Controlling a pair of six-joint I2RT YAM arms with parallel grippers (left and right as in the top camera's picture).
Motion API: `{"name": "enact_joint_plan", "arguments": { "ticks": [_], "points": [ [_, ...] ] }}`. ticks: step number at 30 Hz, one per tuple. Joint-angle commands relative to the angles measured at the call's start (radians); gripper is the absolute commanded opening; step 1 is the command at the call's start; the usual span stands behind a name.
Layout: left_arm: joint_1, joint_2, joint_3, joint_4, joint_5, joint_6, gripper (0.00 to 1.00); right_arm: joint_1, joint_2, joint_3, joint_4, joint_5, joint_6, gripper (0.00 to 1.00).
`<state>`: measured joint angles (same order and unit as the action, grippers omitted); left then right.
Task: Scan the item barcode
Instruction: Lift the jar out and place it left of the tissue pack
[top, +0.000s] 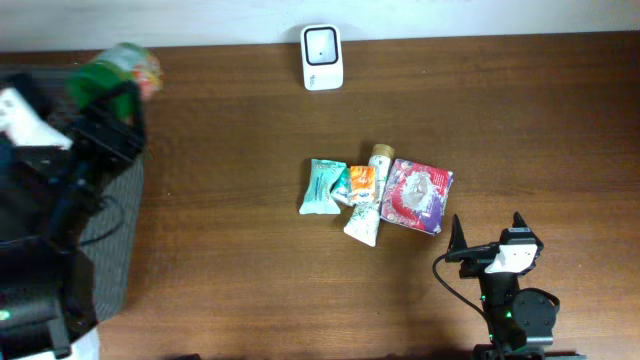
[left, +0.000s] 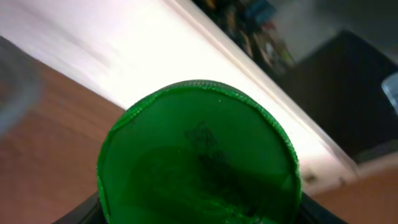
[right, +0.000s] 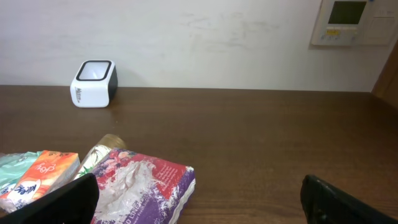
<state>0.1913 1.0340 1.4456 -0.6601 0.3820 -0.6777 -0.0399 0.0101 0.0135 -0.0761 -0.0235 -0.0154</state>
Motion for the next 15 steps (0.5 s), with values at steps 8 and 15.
{"name": "enact_joint_plan", "arguments": {
  "ticks": [8, 15],
  "points": [
    [-0.418, 0.336, 0.016, -0.084, -0.271, 0.203, 0.54, -0.006, -0.006, -0.008, -0.003, 0.002, -0.003, 0.99],
    [-0.559, 0.633, 0.016, -0.119, -0.51, 0.228, 0.56, -0.006, -0.006, -0.008, -0.003, 0.002, -0.003, 0.99]
  ]
}}
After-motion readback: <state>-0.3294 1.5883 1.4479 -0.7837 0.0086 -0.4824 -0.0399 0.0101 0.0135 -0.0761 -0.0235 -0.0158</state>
